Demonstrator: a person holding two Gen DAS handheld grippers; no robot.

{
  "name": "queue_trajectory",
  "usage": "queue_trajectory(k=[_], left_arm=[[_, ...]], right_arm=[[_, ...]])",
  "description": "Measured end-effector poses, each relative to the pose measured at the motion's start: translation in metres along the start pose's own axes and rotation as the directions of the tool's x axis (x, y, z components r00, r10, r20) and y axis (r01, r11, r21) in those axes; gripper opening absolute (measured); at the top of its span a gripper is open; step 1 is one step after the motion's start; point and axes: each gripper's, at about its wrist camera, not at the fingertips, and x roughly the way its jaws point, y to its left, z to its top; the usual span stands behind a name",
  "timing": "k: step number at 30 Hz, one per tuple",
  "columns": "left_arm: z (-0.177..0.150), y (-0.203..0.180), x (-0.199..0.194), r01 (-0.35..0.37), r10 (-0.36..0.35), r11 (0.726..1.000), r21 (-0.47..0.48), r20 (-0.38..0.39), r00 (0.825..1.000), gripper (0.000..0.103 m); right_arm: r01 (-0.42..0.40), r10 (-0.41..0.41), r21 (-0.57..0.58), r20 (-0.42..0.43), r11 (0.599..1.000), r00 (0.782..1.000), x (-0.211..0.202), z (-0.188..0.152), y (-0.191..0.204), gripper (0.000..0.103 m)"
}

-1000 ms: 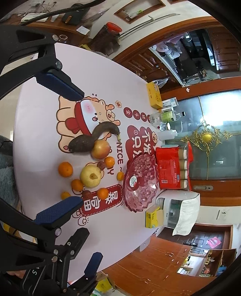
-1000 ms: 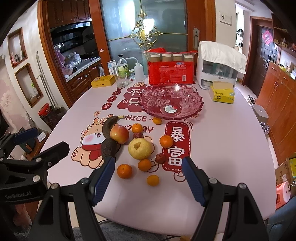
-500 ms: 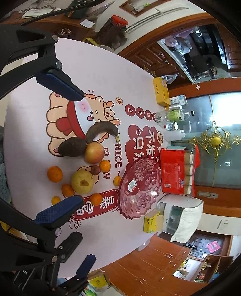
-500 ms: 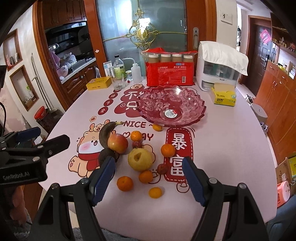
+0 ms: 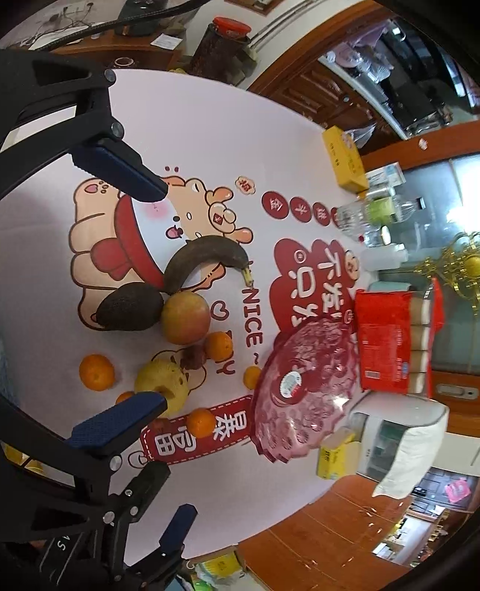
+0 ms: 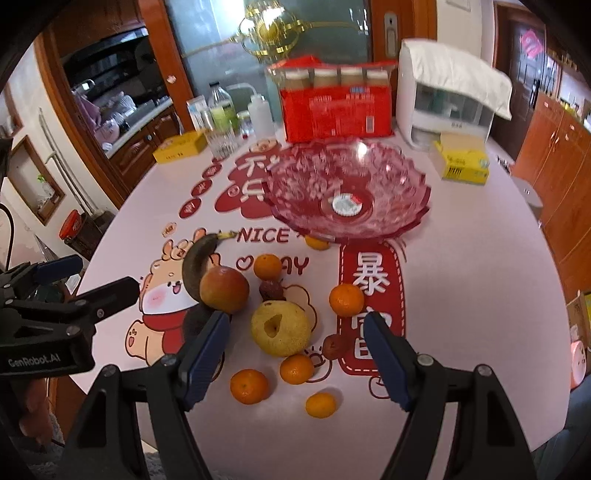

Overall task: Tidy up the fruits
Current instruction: 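Grasp the red apple with the left tool while the right tool grasps the yellow pear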

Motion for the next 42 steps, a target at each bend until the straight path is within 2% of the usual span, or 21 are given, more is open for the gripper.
queue_trajectory(k=[6, 13, 18, 20, 25, 29, 35, 37, 38, 40, 42], left_arm=[[0.012, 0.007, 0.045, 0.033, -0.033, 0.999, 0.009, -0.080, 0.996, 0.102], [0.018, 0.021, 0.105, 0.111, -0.116, 0.993, -0.037, -0.203, 0.972, 0.102], [0.019, 0.019, 0.132, 0.131, -0.136, 0.991, -0.035, -0.248, 0.959, 0.099], [0.020, 0.016, 0.141, 0.142, -0.144, 0.990, -0.026, -0.260, 0.955, 0.098], [0.021, 0.008, 0.160, 0.156, -0.151, 0.988, -0.008, -0.299, 0.942, 0.088], [0.020, 0.002, 0.168, 0.172, -0.161, 0.985, 0.008, -0.319, 0.934, 0.086], [0.019, -0.009, 0.179, 0.196, -0.175, 0.980, 0.029, -0.342, 0.923, 0.075], [0.018, -0.012, 0.181, 0.211, -0.187, 0.977, 0.036, -0.344, 0.920, 0.066], [0.018, -0.014, 0.183, 0.226, -0.200, 0.974, 0.034, -0.350, 0.915, 0.066], [0.016, -0.018, 0.182, 0.217, -0.185, 0.975, 0.057, -0.340, 0.922, 0.066], [0.016, -0.022, 0.182, 0.206, -0.169, 0.975, 0.081, -0.330, 0.929, 0.065]], right_arm=[[-0.023, 0.027, 0.039, -0.109, 0.999, 0.994, 0.042, 0.002, -0.006, 0.076], [-0.047, 0.062, 0.067, -0.246, 0.997, 0.967, 0.089, -0.003, -0.009, 0.076], [-0.068, 0.089, 0.081, -0.305, 0.994, 0.948, 0.110, -0.004, -0.010, 0.076], [-0.074, 0.096, 0.082, -0.322, 0.994, 0.942, 0.117, -0.005, -0.009, 0.076], [-0.108, 0.131, 0.084, -0.350, 0.991, 0.927, 0.133, -0.005, -0.005, 0.076], [-0.132, 0.145, 0.062, -0.361, 0.989, 0.921, 0.141, -0.004, 0.002, 0.076], [-0.175, 0.181, 0.050, -0.388, 0.983, 0.904, 0.153, -0.004, 0.010, 0.076], [-0.193, 0.198, 0.054, -0.400, 0.980, 0.895, 0.158, -0.005, 0.012, 0.075], [-0.207, 0.213, 0.059, -0.404, 0.977, 0.890, 0.159, -0.006, 0.012, 0.073], [-0.227, 0.233, 0.063, -0.406, 0.972, 0.884, 0.159, -0.007, 0.013, 0.066], [-0.226, 0.227, 0.052, -0.402, 0.973, 0.887, 0.159, -0.007, 0.015, 0.066]])
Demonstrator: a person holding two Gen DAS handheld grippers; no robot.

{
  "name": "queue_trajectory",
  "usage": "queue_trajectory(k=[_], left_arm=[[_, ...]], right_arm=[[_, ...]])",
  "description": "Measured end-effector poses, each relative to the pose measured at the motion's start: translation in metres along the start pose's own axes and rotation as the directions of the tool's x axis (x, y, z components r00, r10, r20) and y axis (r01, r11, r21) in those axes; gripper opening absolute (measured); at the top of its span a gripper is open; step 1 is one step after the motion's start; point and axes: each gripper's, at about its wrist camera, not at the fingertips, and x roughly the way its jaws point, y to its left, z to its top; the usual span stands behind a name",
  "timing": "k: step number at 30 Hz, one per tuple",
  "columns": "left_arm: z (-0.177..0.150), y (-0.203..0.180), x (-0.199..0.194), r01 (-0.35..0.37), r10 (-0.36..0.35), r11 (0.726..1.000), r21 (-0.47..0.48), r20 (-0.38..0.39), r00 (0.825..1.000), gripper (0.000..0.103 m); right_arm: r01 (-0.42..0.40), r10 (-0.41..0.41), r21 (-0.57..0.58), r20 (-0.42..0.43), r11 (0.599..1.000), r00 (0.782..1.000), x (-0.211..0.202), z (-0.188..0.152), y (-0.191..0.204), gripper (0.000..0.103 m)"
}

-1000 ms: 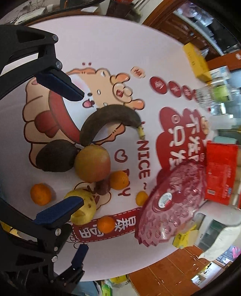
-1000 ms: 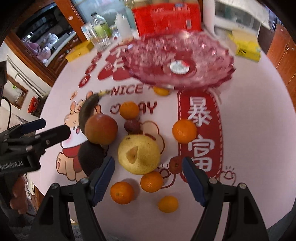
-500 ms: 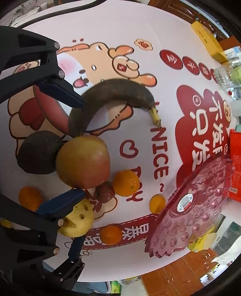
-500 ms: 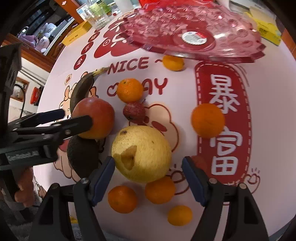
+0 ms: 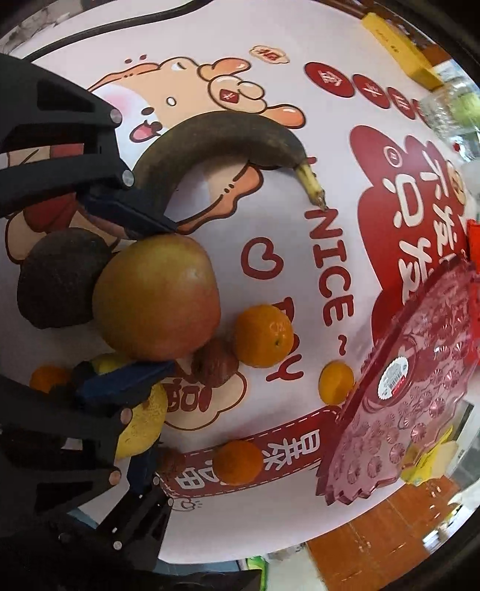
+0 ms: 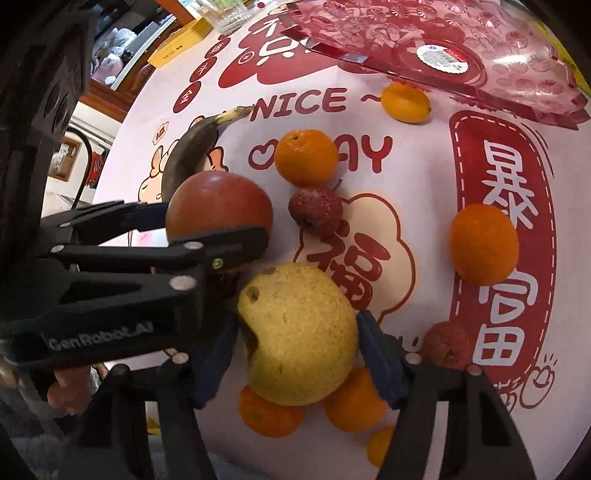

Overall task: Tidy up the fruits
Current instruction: 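Grasp the red apple with the left tool while the right tool grasps the yellow pear, then carry the apple with the left tool while the right tool carries the pear into the pink bowl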

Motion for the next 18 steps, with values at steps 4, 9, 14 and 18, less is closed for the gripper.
queue_trajectory(k=[4, 9, 14, 18], left_arm=[[-0.003, -0.006, 0.000, -0.023, 0.023, 1.000, 0.018, 0.011, 1.000, 0.065], [-0.010, -0.006, -0.015, -0.041, 0.041, 0.999, 0.006, 0.043, 0.998, 0.065], [-0.016, -0.009, -0.047, -0.068, 0.067, 0.998, 0.005, 0.115, 0.991, 0.065], [-0.027, -0.020, -0.076, -0.074, 0.072, 0.997, 0.005, 0.175, 0.982, 0.065]], right_arm=[[0.019, -0.018, -0.009, 0.008, 1.000, 1.000, -0.003, -0.004, 0.003, 0.065], [0.027, -0.027, 0.001, 0.045, 1.000, 0.999, -0.013, -0.009, 0.002, 0.065], [0.040, -0.039, -0.003, 0.104, 0.999, 0.994, -0.036, -0.017, 0.000, 0.064], [0.039, -0.037, -0.013, 0.150, 0.999, 0.988, -0.056, -0.027, 0.002, 0.064]])
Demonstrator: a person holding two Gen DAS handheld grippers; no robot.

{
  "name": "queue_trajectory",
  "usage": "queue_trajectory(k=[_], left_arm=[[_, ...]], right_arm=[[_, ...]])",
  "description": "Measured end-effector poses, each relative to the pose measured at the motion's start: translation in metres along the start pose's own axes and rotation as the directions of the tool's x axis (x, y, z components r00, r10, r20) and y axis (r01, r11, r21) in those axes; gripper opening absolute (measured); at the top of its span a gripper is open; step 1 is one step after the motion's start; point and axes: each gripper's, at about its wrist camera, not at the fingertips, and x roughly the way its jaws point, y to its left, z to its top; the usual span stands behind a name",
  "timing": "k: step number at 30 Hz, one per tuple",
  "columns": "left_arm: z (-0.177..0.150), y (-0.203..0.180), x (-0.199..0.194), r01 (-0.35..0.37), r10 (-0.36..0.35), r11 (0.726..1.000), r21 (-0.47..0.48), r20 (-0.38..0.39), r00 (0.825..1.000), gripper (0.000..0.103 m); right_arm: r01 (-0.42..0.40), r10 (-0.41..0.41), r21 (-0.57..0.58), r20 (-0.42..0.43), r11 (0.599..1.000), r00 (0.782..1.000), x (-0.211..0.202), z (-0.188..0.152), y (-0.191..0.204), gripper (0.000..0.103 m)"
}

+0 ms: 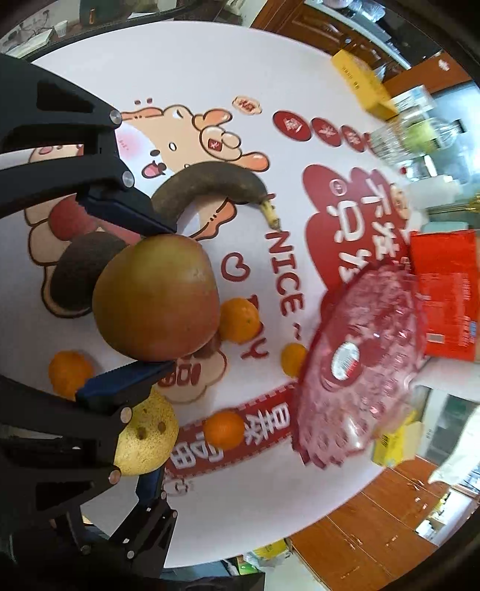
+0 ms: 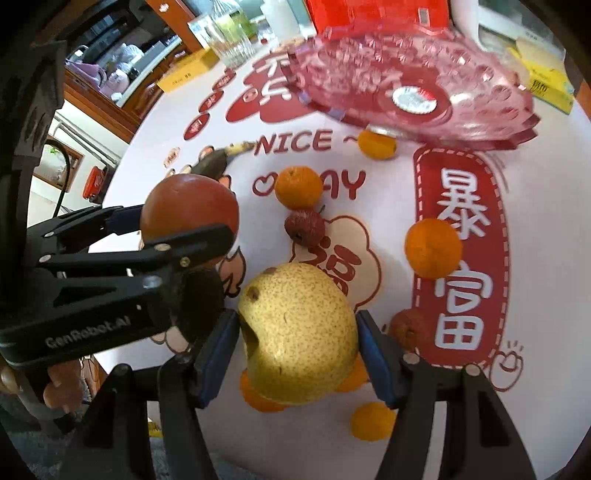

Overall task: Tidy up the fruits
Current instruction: 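Carry the apple with the left tool while the right tool carries the pear into the pink bowl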

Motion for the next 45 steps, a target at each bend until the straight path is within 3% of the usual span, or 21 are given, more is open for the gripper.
queue_trajectory(k=[9, 15, 19, 26, 33, 35, 38, 45], left_arm=[[-0.019, -0.032, -0.065, 0.002, -0.004, 1.000, 0.018, 0.111, 0.994, 0.065], [-0.016, -0.051, -0.099, -0.012, 0.005, 0.999, 0.037, 0.174, 0.985, 0.065], [-0.001, -0.060, -0.127, -0.049, 0.036, 0.997, 0.053, 0.232, 0.972, 0.065], [0.046, -0.063, -0.177, -0.095, 0.070, 0.994, 0.056, 0.349, 0.935, 0.065], [0.107, -0.059, -0.189, -0.124, 0.091, 0.991, 0.054, 0.418, 0.904, 0.065], [0.126, -0.057, -0.178, -0.132, 0.096, 0.990, 0.055, 0.422, 0.901, 0.065], [0.148, -0.053, -0.150, -0.127, 0.093, 0.990, 0.057, 0.403, 0.911, 0.065], [0.180, -0.037, -0.036, -0.062, 0.044, 0.996, 0.064, 0.241, 0.970, 0.065]], right_arm=[[0.016, -0.014, -0.022, 0.115, 1.000, 0.993, -0.057, -0.020, -0.001, 0.064], [0.048, -0.042, -0.029, 0.201, 0.998, 0.979, -0.104, -0.020, -0.006, 0.064], [0.109, -0.091, -0.048, 0.287, 0.993, 0.954, -0.143, -0.006, -0.008, 0.064], [0.210, -0.163, -0.059, 0.445, 0.976, 0.881, -0.206, 0.037, -0.009, 0.064], [0.236, -0.185, -0.033, 0.520, 0.971, 0.834, -0.221, 0.097, -0.015, 0.064], [0.235, -0.194, -0.014, 0.519, 0.972, 0.832, -0.212, 0.118, -0.022, 0.064], [0.232, -0.210, 0.014, 0.486, 0.973, 0.848, -0.192, 0.141, -0.035, 0.064], [0.264, -0.276, 0.081, 0.332, 0.961, 0.902, -0.093, 0.175, -0.076, 0.065]])
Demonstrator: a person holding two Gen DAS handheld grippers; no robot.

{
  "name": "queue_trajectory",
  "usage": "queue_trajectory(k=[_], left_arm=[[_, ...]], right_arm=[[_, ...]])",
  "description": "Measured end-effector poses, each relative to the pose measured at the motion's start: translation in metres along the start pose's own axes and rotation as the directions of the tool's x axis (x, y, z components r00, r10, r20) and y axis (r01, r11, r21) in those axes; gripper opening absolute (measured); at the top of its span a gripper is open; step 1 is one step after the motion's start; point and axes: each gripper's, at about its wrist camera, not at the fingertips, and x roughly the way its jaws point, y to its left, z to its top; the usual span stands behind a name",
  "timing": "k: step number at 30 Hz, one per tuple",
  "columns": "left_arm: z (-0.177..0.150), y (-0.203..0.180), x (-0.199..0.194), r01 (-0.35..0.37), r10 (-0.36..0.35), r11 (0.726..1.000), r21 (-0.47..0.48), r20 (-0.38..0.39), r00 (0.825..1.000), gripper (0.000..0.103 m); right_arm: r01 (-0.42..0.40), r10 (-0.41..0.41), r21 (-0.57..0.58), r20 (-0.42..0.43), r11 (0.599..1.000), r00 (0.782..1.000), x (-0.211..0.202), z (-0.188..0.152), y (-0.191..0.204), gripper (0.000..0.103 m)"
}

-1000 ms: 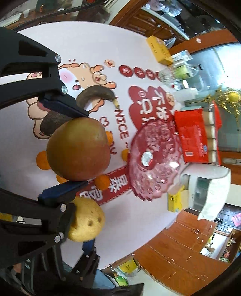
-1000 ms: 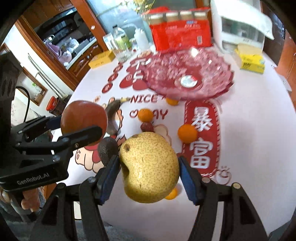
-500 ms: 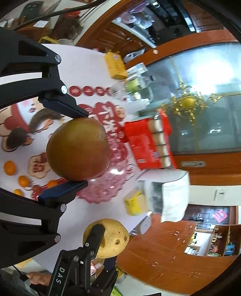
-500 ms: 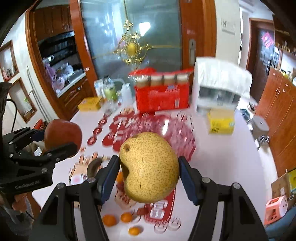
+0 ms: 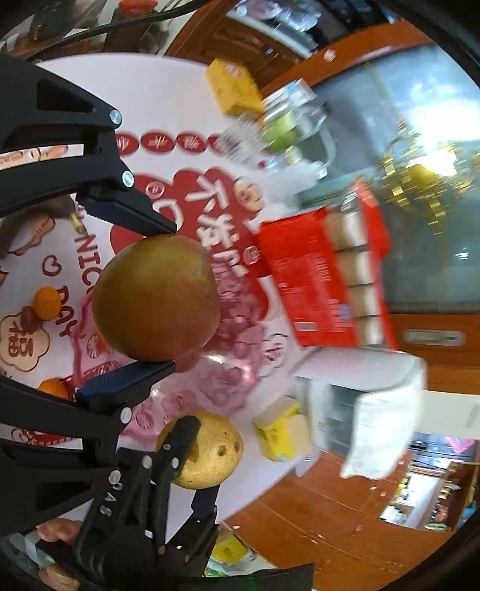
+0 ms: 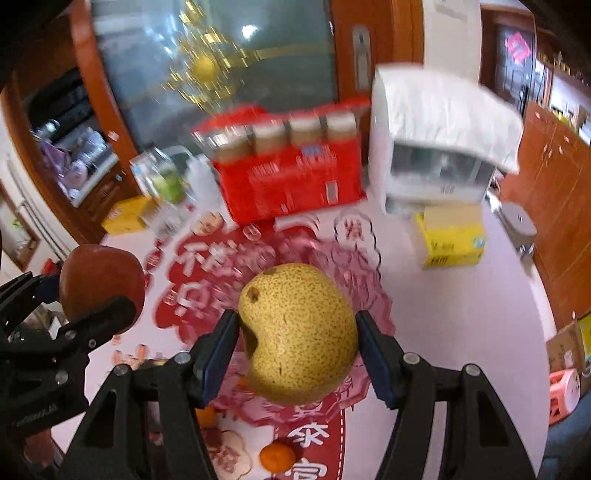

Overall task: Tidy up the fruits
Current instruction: 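Carry the apple with the left tool while the right tool carries the pear into the pink bowl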

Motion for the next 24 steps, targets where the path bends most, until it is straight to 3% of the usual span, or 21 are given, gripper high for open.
queue_trajectory(k=[7, 15, 20, 24], left_arm=[[-0.006, 0.005, 0.099, 0.045, -0.045, 0.999, 0.003, -0.126, 0.991, 0.065], [-0.012, 0.007, 0.151, 0.056, -0.052, 0.998, 0.013, -0.206, 0.977, 0.065], [-0.014, 0.006, 0.155, 0.075, -0.068, 0.997, 0.022, -0.211, 0.975, 0.066], [-0.012, 0.009, 0.146, 0.078, -0.074, 0.997, 0.011, -0.179, 0.981, 0.083]], right_arm=[[0.021, -0.021, -0.003, -0.163, 1.000, 0.986, 0.091, -0.020, -0.005, 0.065], [0.017, -0.019, -0.011, -0.233, 1.000, 0.972, 0.134, -0.032, -0.008, 0.066], [0.035, -0.042, -0.048, -0.157, 0.998, 0.987, 0.128, -0.029, -0.005, 0.066], [0.036, -0.039, -0.026, -0.135, 0.999, 0.990, 0.126, -0.023, -0.014, 0.066]])
